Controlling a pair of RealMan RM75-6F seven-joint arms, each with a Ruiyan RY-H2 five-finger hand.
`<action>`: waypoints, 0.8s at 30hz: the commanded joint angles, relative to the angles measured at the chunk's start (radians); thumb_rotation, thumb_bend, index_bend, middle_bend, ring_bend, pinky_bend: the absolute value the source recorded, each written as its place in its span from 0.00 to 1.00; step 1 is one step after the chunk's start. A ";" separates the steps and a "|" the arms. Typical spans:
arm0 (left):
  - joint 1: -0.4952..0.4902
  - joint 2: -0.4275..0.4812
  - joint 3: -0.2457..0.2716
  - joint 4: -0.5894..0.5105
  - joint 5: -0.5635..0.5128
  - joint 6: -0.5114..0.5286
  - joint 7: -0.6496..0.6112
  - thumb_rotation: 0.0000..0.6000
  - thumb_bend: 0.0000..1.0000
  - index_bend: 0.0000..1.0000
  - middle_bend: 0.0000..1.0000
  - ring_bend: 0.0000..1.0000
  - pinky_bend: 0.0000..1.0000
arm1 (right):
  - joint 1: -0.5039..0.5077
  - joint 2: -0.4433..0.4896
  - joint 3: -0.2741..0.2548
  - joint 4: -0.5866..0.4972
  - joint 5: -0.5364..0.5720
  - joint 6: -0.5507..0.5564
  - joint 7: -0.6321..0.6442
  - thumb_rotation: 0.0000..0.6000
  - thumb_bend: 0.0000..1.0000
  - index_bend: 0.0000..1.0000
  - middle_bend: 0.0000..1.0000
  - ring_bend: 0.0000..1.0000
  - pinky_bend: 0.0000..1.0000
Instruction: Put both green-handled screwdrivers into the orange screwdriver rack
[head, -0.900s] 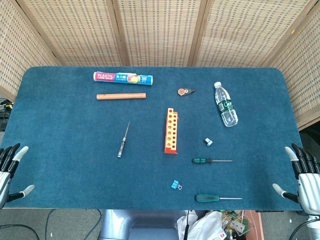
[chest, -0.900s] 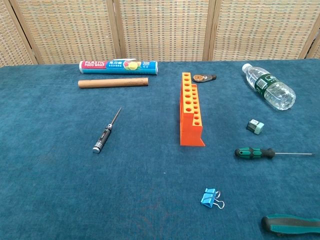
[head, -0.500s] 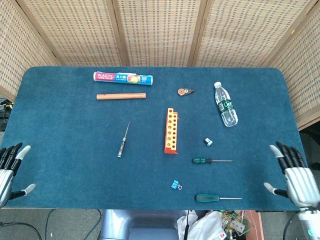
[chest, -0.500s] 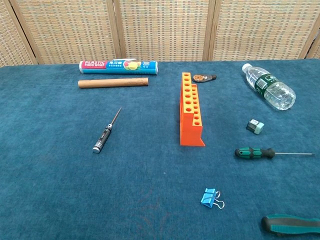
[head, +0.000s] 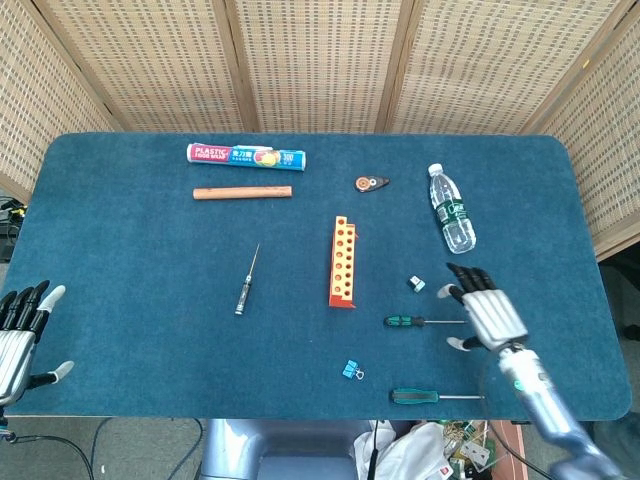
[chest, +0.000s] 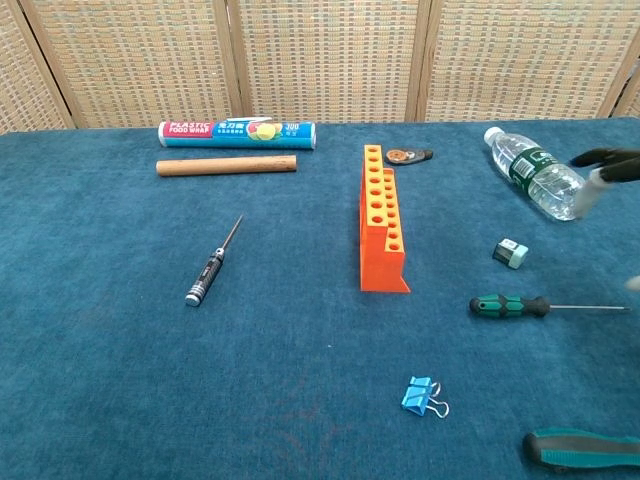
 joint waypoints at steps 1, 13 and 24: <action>-0.005 0.001 -0.004 0.000 -0.013 -0.011 -0.005 1.00 0.00 0.00 0.00 0.00 0.00 | 0.065 -0.119 0.017 0.057 0.074 -0.018 -0.113 1.00 0.14 0.35 0.00 0.00 0.00; -0.009 0.011 -0.009 0.001 -0.034 -0.018 -0.028 1.00 0.00 0.00 0.00 0.00 0.00 | 0.127 -0.298 -0.007 0.170 0.167 -0.036 -0.220 1.00 0.22 0.39 0.00 0.00 0.00; -0.008 0.018 -0.008 0.002 -0.032 -0.013 -0.049 1.00 0.00 0.00 0.00 0.00 0.00 | 0.148 -0.344 -0.027 0.232 0.206 -0.015 -0.293 1.00 0.26 0.41 0.00 0.00 0.00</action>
